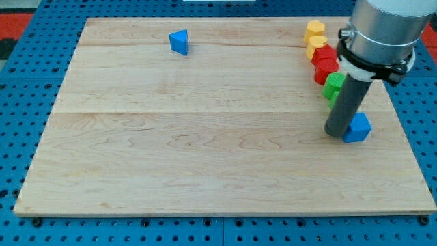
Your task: Add blue triangle below blue cube to form a vertical line
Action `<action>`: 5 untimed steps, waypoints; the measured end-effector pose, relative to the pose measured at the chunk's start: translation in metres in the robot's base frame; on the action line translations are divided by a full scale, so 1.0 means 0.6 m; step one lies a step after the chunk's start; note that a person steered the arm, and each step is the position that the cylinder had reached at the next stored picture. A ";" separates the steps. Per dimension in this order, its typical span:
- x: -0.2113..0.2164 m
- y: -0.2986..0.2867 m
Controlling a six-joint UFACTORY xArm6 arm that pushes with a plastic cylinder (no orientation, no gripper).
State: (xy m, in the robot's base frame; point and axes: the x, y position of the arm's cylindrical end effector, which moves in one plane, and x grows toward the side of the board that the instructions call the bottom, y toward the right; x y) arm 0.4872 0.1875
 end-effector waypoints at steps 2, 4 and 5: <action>-0.080 -0.141; -0.310 -0.210; -0.437 -0.303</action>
State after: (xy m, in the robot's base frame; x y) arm 0.2249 0.0059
